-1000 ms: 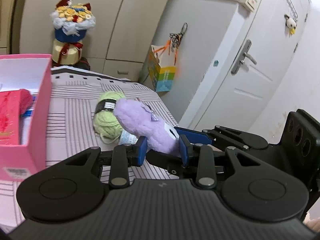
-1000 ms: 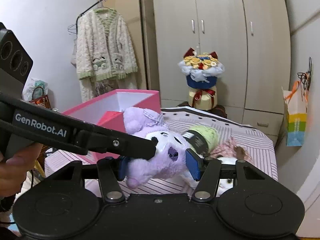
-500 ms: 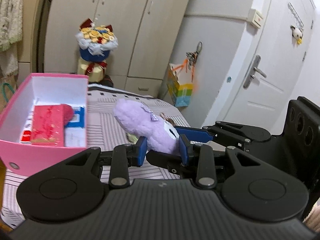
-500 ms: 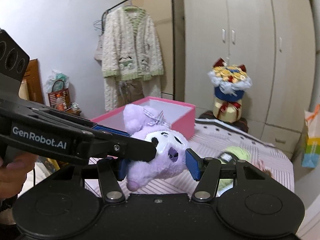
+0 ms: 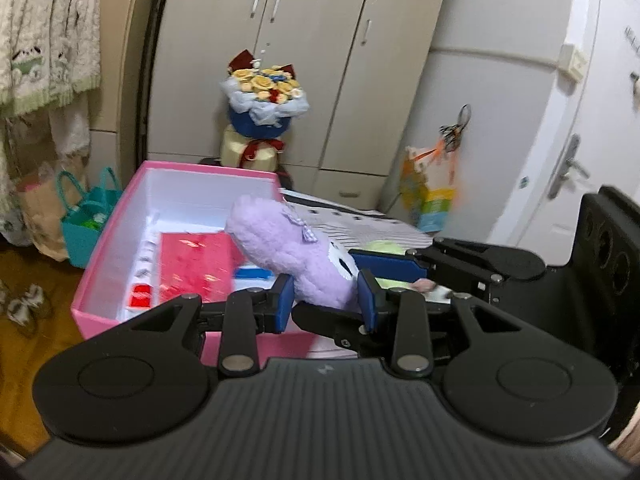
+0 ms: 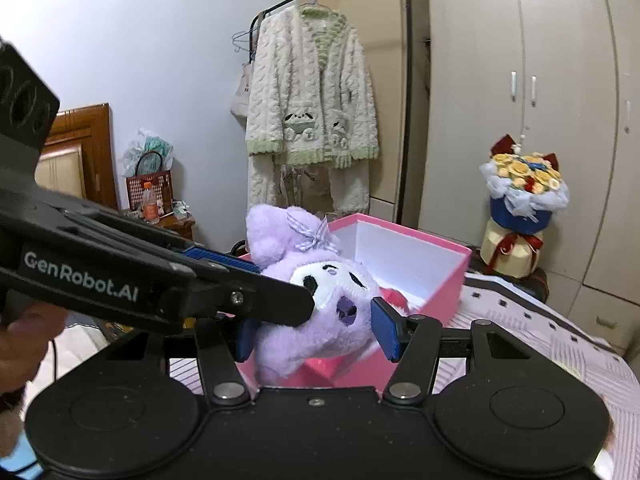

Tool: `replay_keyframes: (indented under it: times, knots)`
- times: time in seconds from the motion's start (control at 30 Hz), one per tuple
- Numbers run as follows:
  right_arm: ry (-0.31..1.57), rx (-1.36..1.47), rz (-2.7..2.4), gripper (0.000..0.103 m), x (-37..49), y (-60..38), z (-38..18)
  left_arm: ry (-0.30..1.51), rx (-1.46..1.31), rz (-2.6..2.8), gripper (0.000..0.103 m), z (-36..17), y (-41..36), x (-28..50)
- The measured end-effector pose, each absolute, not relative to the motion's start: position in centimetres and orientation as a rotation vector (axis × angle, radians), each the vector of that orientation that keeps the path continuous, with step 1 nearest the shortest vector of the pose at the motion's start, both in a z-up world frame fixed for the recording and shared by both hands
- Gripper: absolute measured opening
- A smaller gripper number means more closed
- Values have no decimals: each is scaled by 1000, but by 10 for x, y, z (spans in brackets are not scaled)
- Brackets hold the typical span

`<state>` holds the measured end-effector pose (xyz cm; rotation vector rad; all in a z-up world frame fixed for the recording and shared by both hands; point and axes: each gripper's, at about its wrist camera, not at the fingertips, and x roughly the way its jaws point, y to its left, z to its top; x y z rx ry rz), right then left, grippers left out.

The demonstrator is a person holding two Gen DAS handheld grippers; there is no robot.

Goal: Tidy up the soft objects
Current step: 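Carry the purple plush into the shoebox and open the left tool, then move both tools back toward the green yarn ball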

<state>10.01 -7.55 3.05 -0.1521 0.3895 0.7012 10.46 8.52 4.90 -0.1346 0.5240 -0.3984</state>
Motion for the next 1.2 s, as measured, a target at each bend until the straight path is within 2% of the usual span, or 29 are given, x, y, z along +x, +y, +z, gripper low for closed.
replay_keyframes:
  times: [0.53, 0.77, 0.8, 0.9, 0.97, 1.2]
  knots:
    - [552, -199, 684, 59, 205, -26, -4, 618, -237, -394, 33, 4, 128, 206]
    - [637, -310, 642, 59, 223, -9, -18, 735, -255, -348, 35, -13, 130, 232]
    - [644, -319, 641, 59, 222, -7, -18, 741, -253, -351, 36, -13, 131, 231]
    - [662, -331, 635, 62, 214, -7, -16, 742, -248, -331, 47, -11, 134, 226]
    - [671, -334, 632, 67, 210, -7, -14, 736, -252, -317, 60, -7, 137, 221]
    - [684, -292, 609, 75, 189, -17, 5, 702, -222, -294, 65, 16, 146, 192]
